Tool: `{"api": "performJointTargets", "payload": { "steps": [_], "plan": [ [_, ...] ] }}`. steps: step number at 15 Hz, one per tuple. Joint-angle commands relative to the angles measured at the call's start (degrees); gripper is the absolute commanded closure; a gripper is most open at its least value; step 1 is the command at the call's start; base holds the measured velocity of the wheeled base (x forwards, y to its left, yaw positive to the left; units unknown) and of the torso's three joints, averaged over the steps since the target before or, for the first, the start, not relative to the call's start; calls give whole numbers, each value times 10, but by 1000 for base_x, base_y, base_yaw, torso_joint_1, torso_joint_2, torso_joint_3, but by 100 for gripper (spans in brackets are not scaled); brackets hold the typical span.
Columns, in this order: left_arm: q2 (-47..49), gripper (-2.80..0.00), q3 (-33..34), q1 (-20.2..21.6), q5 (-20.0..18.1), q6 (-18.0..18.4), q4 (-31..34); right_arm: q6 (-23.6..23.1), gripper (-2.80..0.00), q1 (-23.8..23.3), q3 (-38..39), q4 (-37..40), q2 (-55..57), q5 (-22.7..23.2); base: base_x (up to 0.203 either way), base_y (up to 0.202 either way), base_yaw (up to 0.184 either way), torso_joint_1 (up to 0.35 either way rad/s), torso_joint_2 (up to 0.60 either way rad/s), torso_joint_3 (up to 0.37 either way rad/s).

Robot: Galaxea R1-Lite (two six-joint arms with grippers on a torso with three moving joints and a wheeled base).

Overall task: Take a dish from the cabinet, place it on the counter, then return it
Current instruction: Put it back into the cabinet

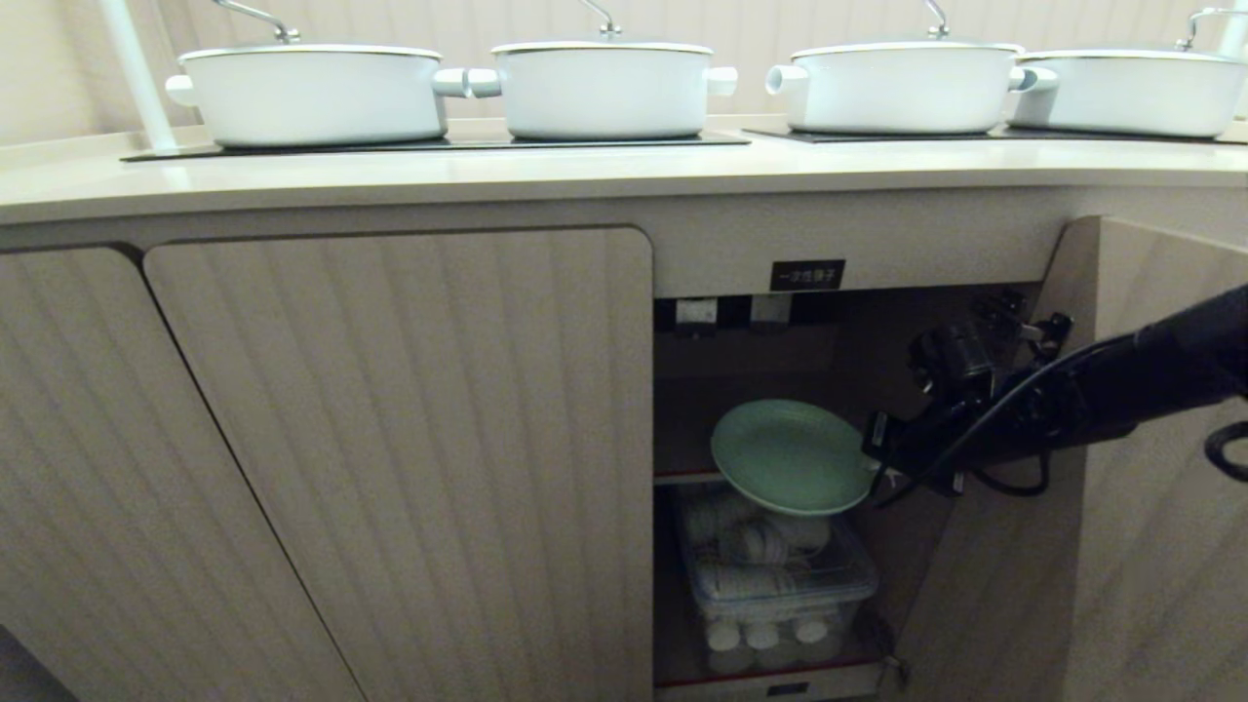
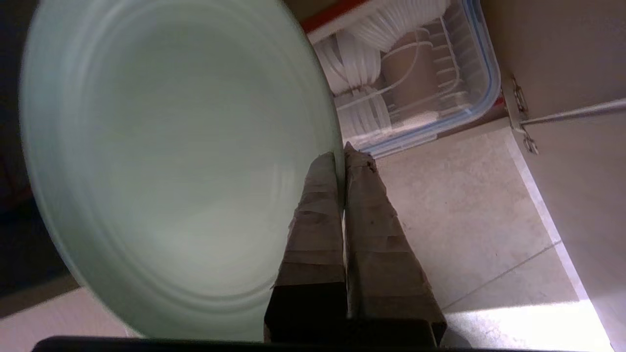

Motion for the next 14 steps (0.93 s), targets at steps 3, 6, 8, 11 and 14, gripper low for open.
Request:
{"api": "performJointTargets", "payload": {
  "steps": [3,6,8,11,14],
  "plan": [
    [0,0,0,0,0,0,0,1,0,-2,-53,20,36,0,0,0,0,0,0,0],
    [0,0,0,0,0,0,0,1,0,-5,-97,41,59,0,0,0,0,0,0,0],
    [0,0,0,0,0,0,0,1,0,-9,-121,50,76,0,0,0,0,0,0,0],
    [0,0,0,0,0,0,0,1,0,-14,-162,72,96,0,0,0,0,0,0,0],
    [0,0,0,0,0,0,0,1,0,-18,-202,92,119,0,0,0,0,0,0,0]
  ]
}}
